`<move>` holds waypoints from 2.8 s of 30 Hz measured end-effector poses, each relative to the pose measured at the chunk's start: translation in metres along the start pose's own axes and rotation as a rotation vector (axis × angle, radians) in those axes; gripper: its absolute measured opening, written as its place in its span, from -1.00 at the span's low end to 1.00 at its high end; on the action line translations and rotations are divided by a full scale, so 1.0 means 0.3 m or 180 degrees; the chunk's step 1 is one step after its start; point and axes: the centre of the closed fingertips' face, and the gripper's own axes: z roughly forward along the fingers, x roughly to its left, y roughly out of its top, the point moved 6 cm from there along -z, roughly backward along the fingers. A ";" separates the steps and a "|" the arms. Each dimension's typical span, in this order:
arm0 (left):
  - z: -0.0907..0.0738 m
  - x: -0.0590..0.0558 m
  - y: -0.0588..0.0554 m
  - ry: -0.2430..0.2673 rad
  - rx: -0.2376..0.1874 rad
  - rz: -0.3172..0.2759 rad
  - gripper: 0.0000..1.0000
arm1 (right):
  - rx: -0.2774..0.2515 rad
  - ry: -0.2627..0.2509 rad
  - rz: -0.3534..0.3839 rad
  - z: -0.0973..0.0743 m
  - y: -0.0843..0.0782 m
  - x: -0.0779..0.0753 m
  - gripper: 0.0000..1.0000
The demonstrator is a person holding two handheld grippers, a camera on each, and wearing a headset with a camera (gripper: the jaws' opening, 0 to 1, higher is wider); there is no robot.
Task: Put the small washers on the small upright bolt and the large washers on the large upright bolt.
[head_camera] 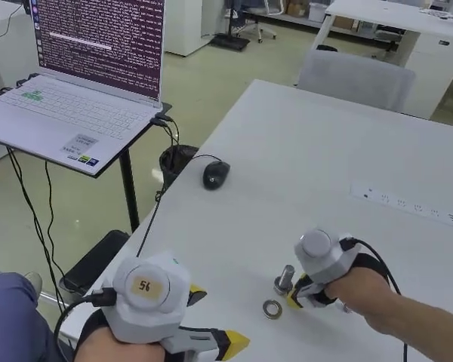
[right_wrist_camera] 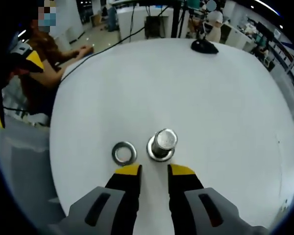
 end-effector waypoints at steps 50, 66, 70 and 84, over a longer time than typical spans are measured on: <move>0.030 -0.050 0.018 -0.0070 0.0019 0.0072 0.15 | 0.0096 0.0390 -0.0926 0.026 0.011 0.133 -0.53; 0.034 -0.035 0.022 -0.0052 0.0022 0.0058 0.15 | -0.0055 0.0306 -0.0567 -0.039 -0.054 0.108 -0.55; 0.036 -0.039 0.027 -0.0067 0.0017 0.0069 0.15 | -0.0105 0.0206 -0.0526 -0.087 -0.058 0.083 -0.54; 0.049 -0.042 0.034 -0.0104 0.0025 0.0092 0.15 | -0.0455 -0.0105 -0.0475 -0.247 0.076 -0.028 -0.54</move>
